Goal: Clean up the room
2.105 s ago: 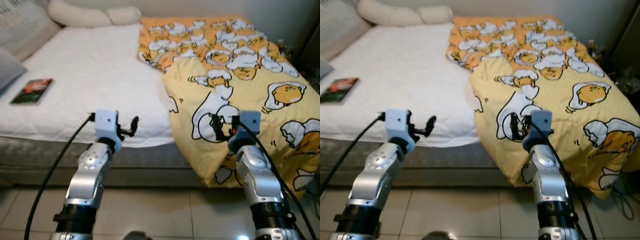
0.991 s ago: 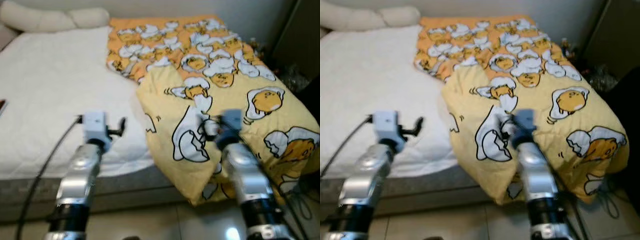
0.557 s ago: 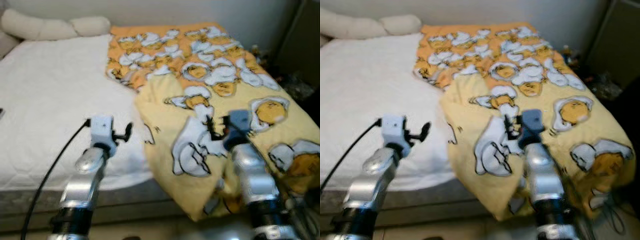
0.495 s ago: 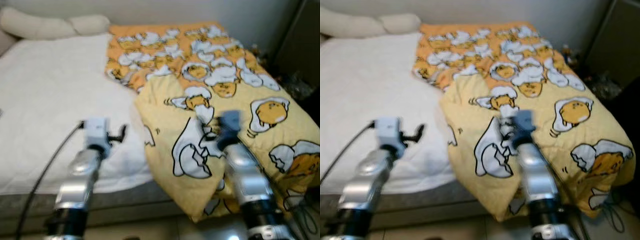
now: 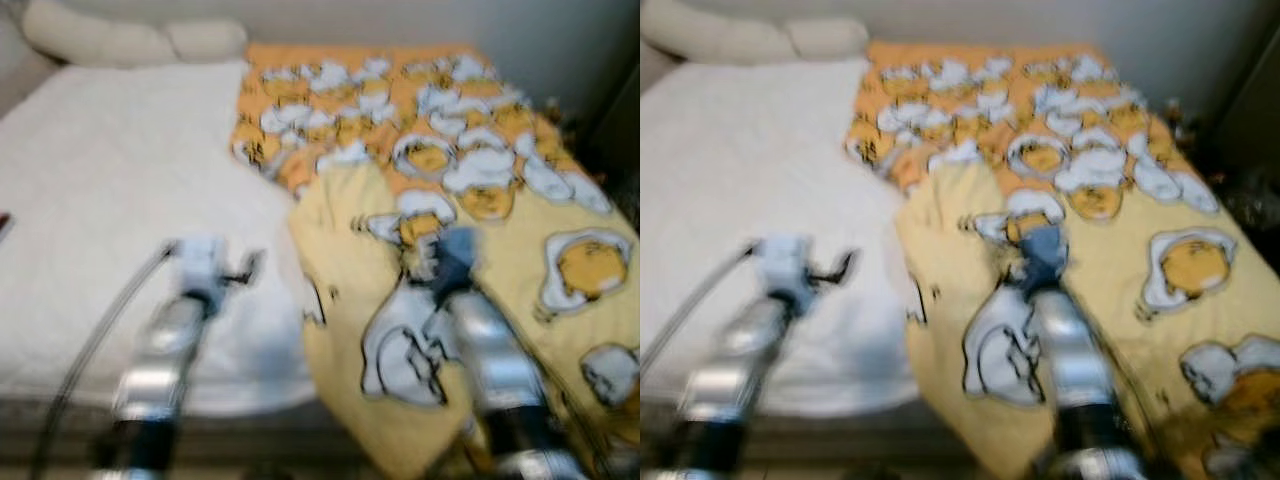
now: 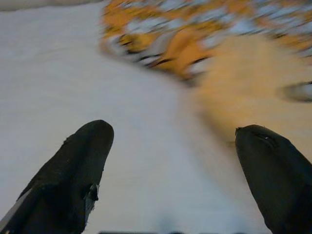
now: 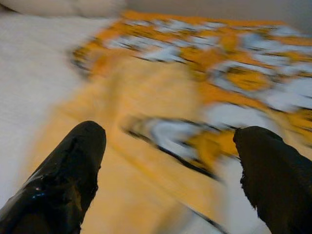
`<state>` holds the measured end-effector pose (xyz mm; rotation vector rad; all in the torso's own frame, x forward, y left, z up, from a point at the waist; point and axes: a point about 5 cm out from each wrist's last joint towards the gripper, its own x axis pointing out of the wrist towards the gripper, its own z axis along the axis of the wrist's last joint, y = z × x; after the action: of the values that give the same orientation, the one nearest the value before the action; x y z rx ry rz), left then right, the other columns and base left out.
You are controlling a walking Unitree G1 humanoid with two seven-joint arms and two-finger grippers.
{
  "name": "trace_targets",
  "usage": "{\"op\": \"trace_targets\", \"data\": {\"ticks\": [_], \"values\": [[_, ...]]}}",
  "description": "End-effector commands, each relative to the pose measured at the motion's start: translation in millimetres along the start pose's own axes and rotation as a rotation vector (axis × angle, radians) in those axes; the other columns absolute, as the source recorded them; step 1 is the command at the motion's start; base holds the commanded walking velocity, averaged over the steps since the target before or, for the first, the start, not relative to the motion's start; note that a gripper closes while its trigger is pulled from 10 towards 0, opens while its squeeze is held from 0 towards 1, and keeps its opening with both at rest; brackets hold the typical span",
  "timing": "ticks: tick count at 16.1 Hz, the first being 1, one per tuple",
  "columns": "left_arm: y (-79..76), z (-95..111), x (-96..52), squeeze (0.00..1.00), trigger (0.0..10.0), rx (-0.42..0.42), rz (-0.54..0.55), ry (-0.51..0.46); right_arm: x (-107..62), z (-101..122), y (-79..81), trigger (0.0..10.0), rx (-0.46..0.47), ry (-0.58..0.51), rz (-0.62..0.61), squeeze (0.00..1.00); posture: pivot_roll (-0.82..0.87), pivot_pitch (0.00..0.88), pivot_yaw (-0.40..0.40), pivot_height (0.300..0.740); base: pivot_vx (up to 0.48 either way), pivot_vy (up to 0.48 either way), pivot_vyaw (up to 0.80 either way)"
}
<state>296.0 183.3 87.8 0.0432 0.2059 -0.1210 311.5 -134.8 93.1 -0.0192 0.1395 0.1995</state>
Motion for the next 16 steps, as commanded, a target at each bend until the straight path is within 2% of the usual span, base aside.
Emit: {"op": "trace_targets", "data": {"ticks": [1,3,4,5,6,9,10,12,14,15,16], "values": [[-10.6,6,2.4,0.00,10.0,0.002,-0.043,-0.026,-4.9,-3,-17.8,10.0,0.011,0.019,-0.047,0.00,0.05,0.000,0.042,0.740,0.000,0.000,0.00],[-15.5,12,2.0,0.00,10.0,0.005,-0.104,-0.033,-6.8,-10,-27.2,10.0,0.012,0.072,-0.072,0.00,0.05,0.000,0.041,0.740,0.000,0.000,0.00],[-19.8,14,1.3,0.00,10.0,0.023,-0.163,-0.026,-7.2,-15,-31.5,10.0,0.011,0.110,-0.079,0.24,0.05,0.000,0.044,0.740,0.000,0.000,0.00],[-23.0,13,-0.4,0.00,10.0,0.059,-0.221,-0.009,-7.5,-18,-34.5,10.0,0.007,0.137,-0.076,0.81,0.05,0.000,0.049,0.740,0.000,0.000,0.00],[-25.9,10,-4.0,0.00,10.0,0.104,-0.297,0.018,-8.4,-23,-39.6,10.0,-0.010,0.175,-0.071,1.00,0.05,0.000,0.053,0.740,0.000,0.000,0.00],[-27.9,0,-11.8,0.00,10.0,0.202,-0.448,0.094,-12.8,-32,-56.8,10.0,-0.031,0.254,-0.092,1.00,0.05,0.000,0.058,0.740,0.000,0.000,0.00],[-28.4,-3,-16.1,0.00,10.0,0.223,-0.526,0.138,-18.9,-39,-72.3,10.0,-0.029,0.319,-0.091,1.00,0.04,0.000,0.061,0.740,0.000,0.000,0.00],[-27.3,-5,-19.9,0.00,10.0,0.232,-0.581,0.173,-24.3,-47,-85.2,10.0,-0.055,0.383,-0.059,1.00,0.04,0.000,0.064,0.740,0.000,0.000,0.00],[-25.4,-7,-22.5,0.00,10.0,0.241,-0.613,0.201,-24.5,-51,-90.8,10.0,-0.074,0.418,-0.023,0.97,0.04,0.000,0.068,0.740,0.000,0.000,0.00],[-25.2,-10,-26.5,0.00,10.0,0.247,-0.653,0.228,-22.2,-54,-93.2,10.0,-0.069,0.441,0.021,0.00,0.04,0.000,0.071,0.740,0.000,0.000,0.00],[-25.4,-10,-29.0,0.00,10.0,0.246,-0.677,0.244,-21.0,-57,-94.2,10.0,-0.074,0.459,0.047,0.00,0.04,0.000,0.072,0.740,0.000,0.000,0.00]]}}
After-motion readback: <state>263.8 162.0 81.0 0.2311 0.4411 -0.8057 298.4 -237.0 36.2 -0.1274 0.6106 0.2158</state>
